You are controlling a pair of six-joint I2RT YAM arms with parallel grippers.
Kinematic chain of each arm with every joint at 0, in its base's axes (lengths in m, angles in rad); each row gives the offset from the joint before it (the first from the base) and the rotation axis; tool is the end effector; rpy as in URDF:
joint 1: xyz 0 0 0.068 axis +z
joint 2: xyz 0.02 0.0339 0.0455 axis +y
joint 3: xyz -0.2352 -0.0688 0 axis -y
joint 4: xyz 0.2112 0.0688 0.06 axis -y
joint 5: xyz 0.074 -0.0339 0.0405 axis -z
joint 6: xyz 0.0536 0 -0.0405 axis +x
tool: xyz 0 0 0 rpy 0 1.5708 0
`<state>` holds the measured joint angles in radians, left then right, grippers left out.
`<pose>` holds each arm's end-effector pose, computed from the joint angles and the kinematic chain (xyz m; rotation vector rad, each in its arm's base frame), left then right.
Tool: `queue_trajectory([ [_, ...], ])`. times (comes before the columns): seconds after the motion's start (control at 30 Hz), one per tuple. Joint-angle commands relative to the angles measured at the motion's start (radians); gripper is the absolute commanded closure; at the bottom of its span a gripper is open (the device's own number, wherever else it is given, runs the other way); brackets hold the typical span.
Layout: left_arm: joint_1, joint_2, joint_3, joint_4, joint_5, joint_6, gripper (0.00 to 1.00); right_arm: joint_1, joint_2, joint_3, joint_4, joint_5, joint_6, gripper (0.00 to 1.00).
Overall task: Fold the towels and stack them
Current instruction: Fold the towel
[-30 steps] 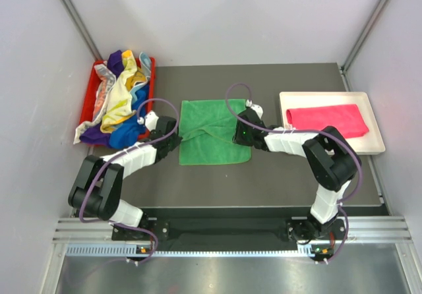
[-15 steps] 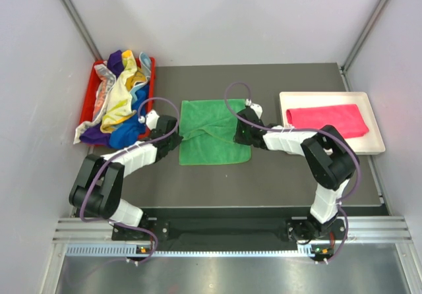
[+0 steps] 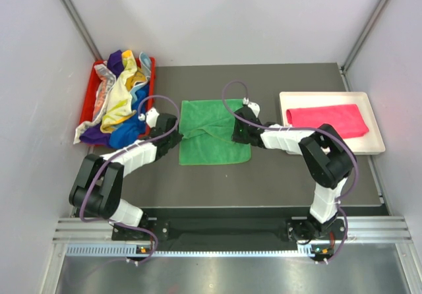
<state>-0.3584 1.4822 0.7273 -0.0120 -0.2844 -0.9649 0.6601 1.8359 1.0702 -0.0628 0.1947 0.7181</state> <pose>0.2717 -0.0857 0.1597 -0.8276 2.1721 -0.3439 0.2915 0.2132 0.1441 0.1620 2.4149 0.4162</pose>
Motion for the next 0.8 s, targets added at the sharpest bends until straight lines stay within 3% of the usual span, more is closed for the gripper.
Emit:
queue_trajectory([
  [0.0, 0.01, 0.009, 0.04, 0.017, -0.001, 0.017, 1.0, 0.021, 0.009, 0.034, 0.003, 0.028, 0.004, 0.74],
  [0.23, 0.015, 0.015, 0.043, 0.018, -0.001, 0.022, 1.0, 0.026, 0.013, 0.019, 0.004, 0.032, 0.006, 0.76],
  [0.63, 0.019, 0.021, 0.055, 0.021, 0.008, 0.044, 1.0, 0.026, 0.002, 0.054, -0.031, 0.055, -0.002, 1.0],
  [0.77, 0.019, 0.015, 0.076, 0.017, 0.027, 0.094, 1.0, 0.026, -0.041, 0.048, -0.046, 0.072, -0.026, 1.0],
])
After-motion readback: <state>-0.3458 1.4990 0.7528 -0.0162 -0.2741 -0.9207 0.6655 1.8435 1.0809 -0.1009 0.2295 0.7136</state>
